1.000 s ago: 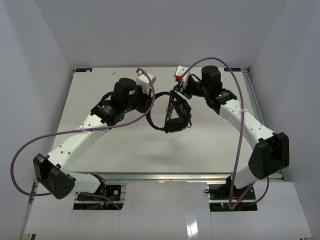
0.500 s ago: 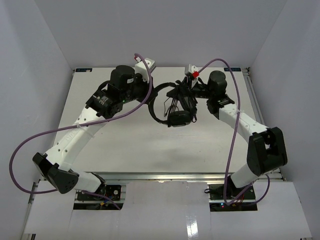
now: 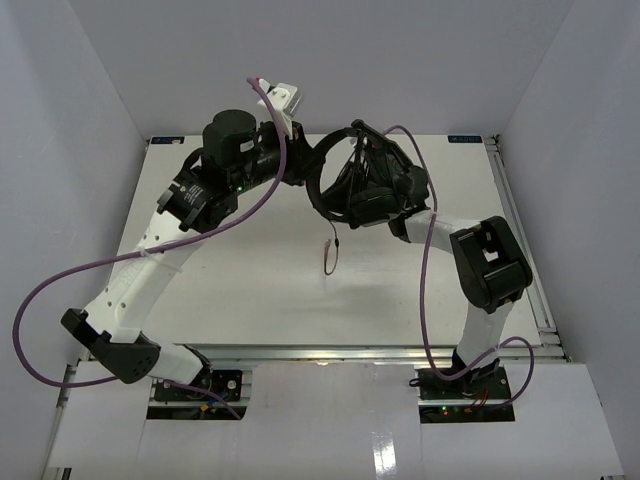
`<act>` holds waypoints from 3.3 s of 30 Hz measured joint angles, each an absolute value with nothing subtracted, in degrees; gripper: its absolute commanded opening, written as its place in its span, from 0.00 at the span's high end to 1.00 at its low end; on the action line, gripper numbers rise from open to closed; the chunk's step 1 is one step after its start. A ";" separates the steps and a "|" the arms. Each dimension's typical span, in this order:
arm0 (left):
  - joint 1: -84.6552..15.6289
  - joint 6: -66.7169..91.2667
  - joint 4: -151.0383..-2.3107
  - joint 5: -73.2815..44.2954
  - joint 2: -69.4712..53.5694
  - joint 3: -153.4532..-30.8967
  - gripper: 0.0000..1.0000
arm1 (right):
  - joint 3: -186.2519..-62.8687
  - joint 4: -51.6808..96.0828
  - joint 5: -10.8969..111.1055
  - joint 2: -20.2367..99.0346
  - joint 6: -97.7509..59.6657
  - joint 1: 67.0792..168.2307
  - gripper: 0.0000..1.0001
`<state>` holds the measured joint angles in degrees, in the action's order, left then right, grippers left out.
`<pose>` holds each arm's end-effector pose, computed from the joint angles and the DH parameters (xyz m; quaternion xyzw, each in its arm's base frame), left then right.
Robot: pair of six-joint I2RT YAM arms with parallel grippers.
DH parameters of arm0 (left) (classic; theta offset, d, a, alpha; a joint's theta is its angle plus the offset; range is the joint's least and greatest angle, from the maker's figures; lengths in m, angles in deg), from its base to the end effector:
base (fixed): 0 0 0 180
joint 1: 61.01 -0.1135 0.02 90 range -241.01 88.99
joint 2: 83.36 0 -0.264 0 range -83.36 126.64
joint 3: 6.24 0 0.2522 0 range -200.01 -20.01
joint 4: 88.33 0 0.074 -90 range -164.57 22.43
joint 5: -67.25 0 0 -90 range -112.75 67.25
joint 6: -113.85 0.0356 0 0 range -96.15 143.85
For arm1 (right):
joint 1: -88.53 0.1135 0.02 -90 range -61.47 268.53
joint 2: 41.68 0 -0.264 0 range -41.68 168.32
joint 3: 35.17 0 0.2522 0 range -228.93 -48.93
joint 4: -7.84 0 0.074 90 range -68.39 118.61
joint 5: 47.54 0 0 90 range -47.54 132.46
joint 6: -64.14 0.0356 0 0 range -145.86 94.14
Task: Wrap the headphones
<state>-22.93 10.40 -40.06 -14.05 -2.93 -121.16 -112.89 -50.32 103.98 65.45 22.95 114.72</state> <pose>0.2250 -0.1831 0.4906 0.2131 0.7565 -0.3212 0.5283 0.3426 0.2034 0.2857 -0.3457 0.5156 0.6569 0.4280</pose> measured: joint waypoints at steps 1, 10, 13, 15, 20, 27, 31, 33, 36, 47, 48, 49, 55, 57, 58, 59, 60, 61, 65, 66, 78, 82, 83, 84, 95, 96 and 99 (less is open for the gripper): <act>-22.91 10.29 -40.17 -14.03 -2.93 -121.39 1.00 | -112.23 -50.98 103.84 65.09 23.08 115.18 0.78; -22.91 10.24 -39.22 -17.52 -0.72 -129.78 1.00 | -100.79 -50.07 103.43 60.21 15.81 120.01 0.72; -22.91 10.68 -39.13 -20.53 0.88 -135.18 1.00 | -97.39 -45.99 103.42 57.33 10.60 122.15 0.71; -22.91 11.74 -38.10 -23.00 1.76 -138.26 1.00 | -96.22 -43.77 103.11 55.14 7.18 123.21 0.71; -22.80 13.62 -39.04 -29.05 3.35 -142.33 1.00 | -94.12 -37.35 103.11 50.21 -0.48 123.86 0.79; -22.87 16.84 -39.97 -37.78 3.56 -141.98 1.00 | -92.27 -20.61 101.71 45.02 -13.41 123.86 0.92; -23.30 19.20 -41.16 -41.77 3.78 -138.54 1.00 | -93.44 -4.99 96.67 39.57 -24.25 123.86 0.92; -24.33 20.15 -42.50 -43.13 3.82 -135.26 1.00 | -96.47 4.49 91.71 37.56 -30.62 123.96 0.92; -27.03 21.07 -44.02 -44.17 4.25 -129.28 1.00 | -100.72 16.08 83.12 34.45 -38.62 124.36 0.92; -34.80 22.14 -45.54 -43.32 14.10 -116.22 1.00 | -110.58 44.82 46.52 26.11 -64.96 136.32 0.92; -34.77 22.13 -45.44 -42.91 14.97 -115.61 1.00 | -111.31 46.58 44.17 26.16 -66.63 136.83 0.92; -34.69 22.11 -45.45 -42.42 15.72 -115.30 1.00 | -111.72 47.92 42.52 26.18 -68.05 137.24 0.92; -34.75 21.66 -46.09 -39.13 19.15 -114.93 1.00 | -111.89 51.22 31.11 26.24 -78.05 140.30 0.92; -34.79 21.49 -47.06 -37.78 19.53 -113.76 1.00 | -112.02 49.78 27.33 26.22 -81.42 140.03 0.92; -34.83 21.49 -47.73 -36.97 19.41 -112.45 1.00 | -112.13 48.52 25.64 26.22 -82.91 139.57 0.92; -34.87 21.52 -48.38 -36.06 19.24 -110.96 1.00 | -112.22 46.98 24.05 26.22 -84.32 139.07 0.92; -34.93 21.59 -48.97 -34.82 19.07 -109.18 1.00 | -112.26 44.97 22.60 26.22 -85.84 138.54 0.92; -34.94 21.70 -49.38 -33.54 18.93 -107.48 1.00 | -112.26 43.11 21.48 26.22 -87.18 138.07 0.92; -33.85 22.61 -49.88 -28.63 17.30 -101.17 1.00 | -112.09 36.38 18.82 26.39 -92.67 137.28 0.92; -33.18 22.98 -49.93 -27.68 16.25 -99.74 1.00 | -111.99 34.95 18.67 26.71 -93.88 137.30 0.92; -23.47 23.28 -45.44 -16.66 2.36 -90.32 1.00 | -109.84 20.70 24.68 33.04 -102.96 137.69 0.91; -23.12 21.77 -44.29 -14.65 -0.07 -88.07 1.00 | -108.17 18.92 26.71 33.06 -103.63 138.03 0.90; -23.12 21.53 -44.13 -14.38 -0.37 -87.92 1.00 | -108.06 18.69 26.97 33.06 -103.81 137.80 0.90; -23.12 21.33 -44.02 -14.15 -0.58 -87.86 1.00 | -108.04 18.52 27.27 33.05 -103.98 137.50 0.89; -23.01 20.83 -43.08 -9.90 -4.13 -86.35 1.00 | -108.00 18.30 35.03 32.99 -103.09 133.51 0.74; -22.95 20.85 -42.84 -9.49 -4.68 -86.17 1.00 | -108.02 18.50 35.95 32.99 -102.46 133.32 0.73; -22.85 20.83 -42.44 -8.43 -5.70 -86.07 1.00 | -108.07 18.82 38.70 33.10 -100.59 132.55 0.69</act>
